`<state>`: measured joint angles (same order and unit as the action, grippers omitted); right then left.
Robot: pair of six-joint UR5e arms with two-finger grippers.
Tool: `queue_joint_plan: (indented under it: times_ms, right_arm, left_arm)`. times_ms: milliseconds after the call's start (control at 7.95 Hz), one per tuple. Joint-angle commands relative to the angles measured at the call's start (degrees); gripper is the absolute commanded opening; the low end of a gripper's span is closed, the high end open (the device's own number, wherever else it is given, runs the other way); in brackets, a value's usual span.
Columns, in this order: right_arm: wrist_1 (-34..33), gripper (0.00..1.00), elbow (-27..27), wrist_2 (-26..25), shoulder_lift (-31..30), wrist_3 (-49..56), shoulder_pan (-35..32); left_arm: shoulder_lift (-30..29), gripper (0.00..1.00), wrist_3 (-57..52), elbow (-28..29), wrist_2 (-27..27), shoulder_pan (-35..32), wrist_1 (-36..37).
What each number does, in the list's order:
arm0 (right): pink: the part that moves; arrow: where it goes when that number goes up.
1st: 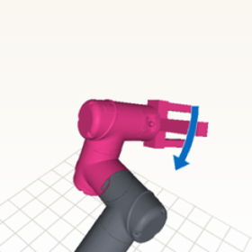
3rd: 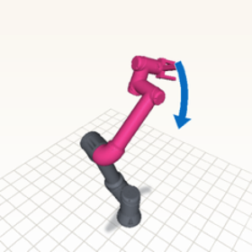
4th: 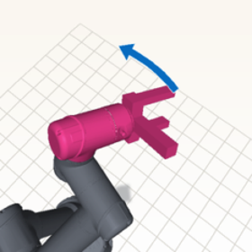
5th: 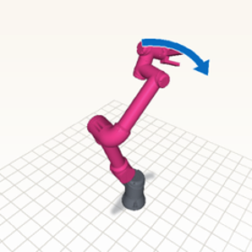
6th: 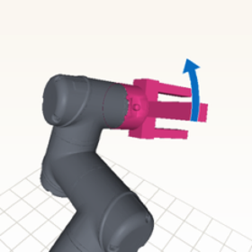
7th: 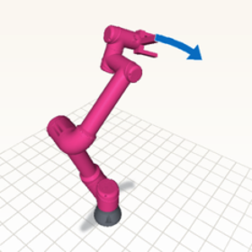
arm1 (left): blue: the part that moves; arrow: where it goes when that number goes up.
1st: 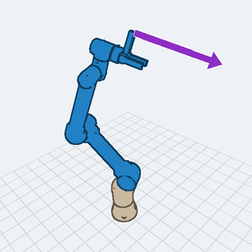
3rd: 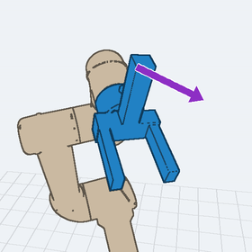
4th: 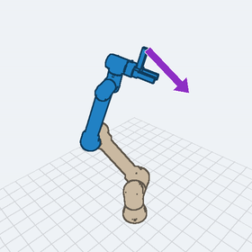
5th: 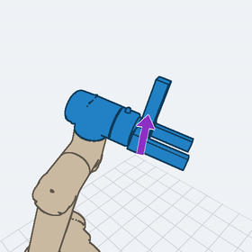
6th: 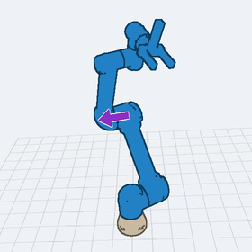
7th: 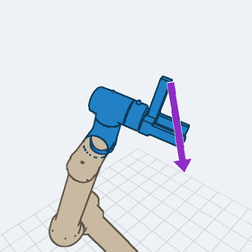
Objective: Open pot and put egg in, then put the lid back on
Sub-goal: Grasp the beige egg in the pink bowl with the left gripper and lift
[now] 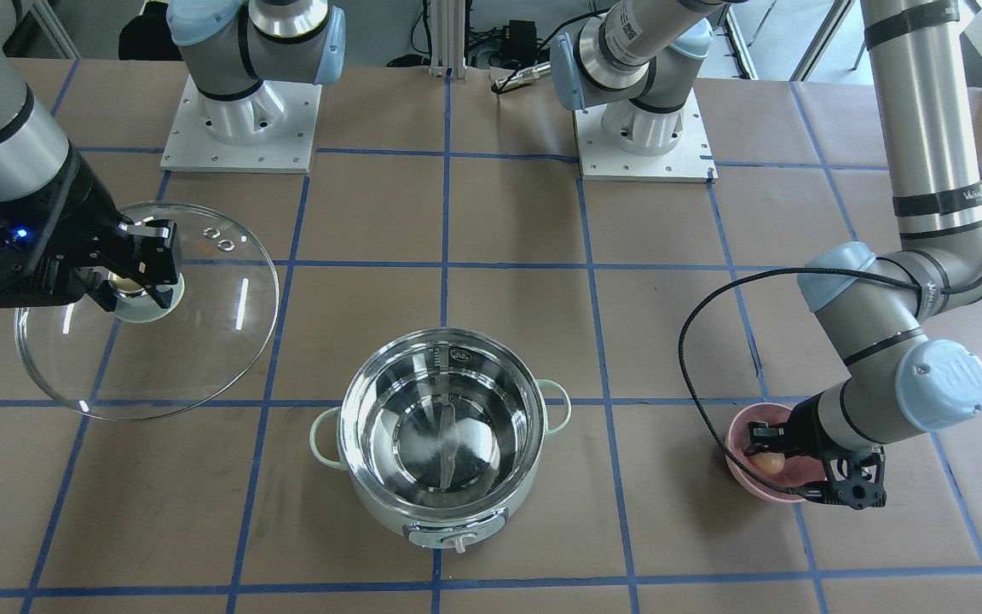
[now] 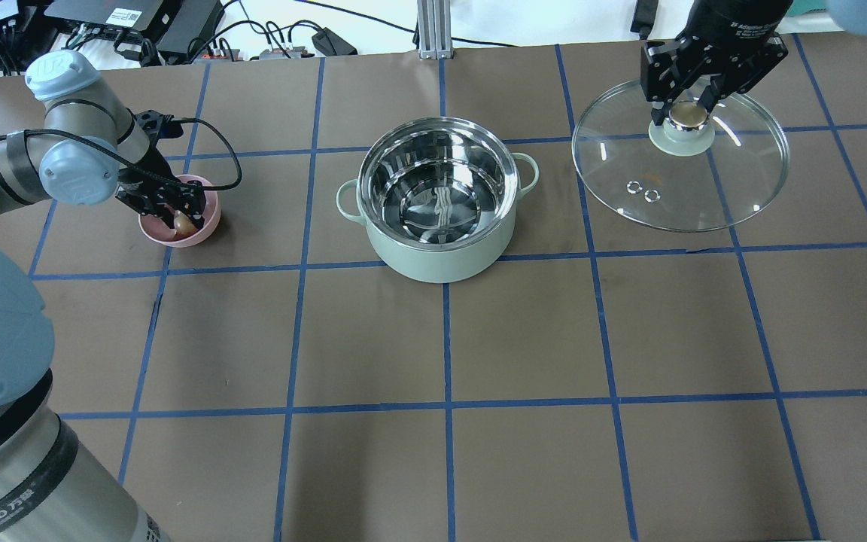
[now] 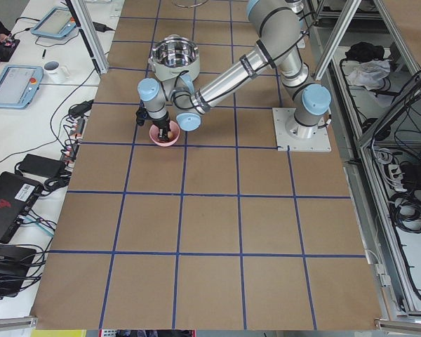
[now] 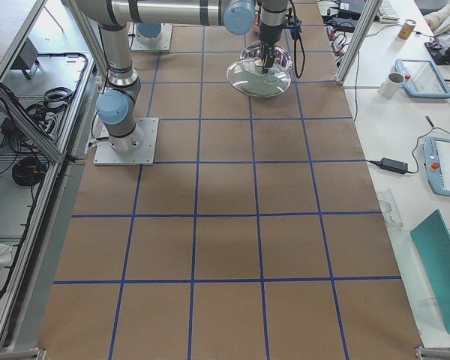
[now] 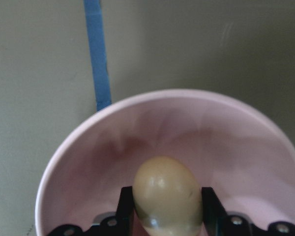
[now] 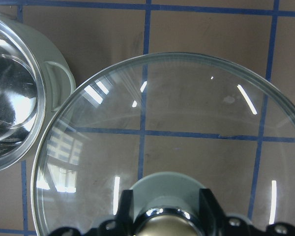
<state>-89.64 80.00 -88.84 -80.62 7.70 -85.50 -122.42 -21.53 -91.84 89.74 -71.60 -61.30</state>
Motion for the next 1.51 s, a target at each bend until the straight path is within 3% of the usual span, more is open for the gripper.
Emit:
queue_joint_plan:
  times_ms: [0, 503, 754, 1257, 1383]
  right_arm:
    - [-0.1, 0.0, 0.16, -0.11, -0.07, 0.21, 0.42]
    - [0.16, 0.0, 0.16, -0.29, -0.07, 0.21, 0.42]
    - [0.25, 0.0, 0.42, -0.29, -0.07, 0.21, 0.42]
    - [0.08, 0.0, 0.77, -0.2, 0.02, 0.21, 0.42]
    - [0.08, 0.0, 0.77, -0.2, 0.02, 0.21, 0.42]
  left_arm:
    - [1.73, 0.4, 0.7, 0.26, 0.09, -0.03, -0.48]
    - [12.09, 0.4, 3.25, 0.17, 0.09, -0.64, -9.34]
    - [15.27, 0.4, 15.56, 0.34, -2.01, -5.8, -9.63]
    - [15.28, 0.42, 42.66, 2.98, -6.86, -21.61, -5.25]
    - [14.06, 0.42, 47.59, 2.98, -7.03, -25.22, 1.12]
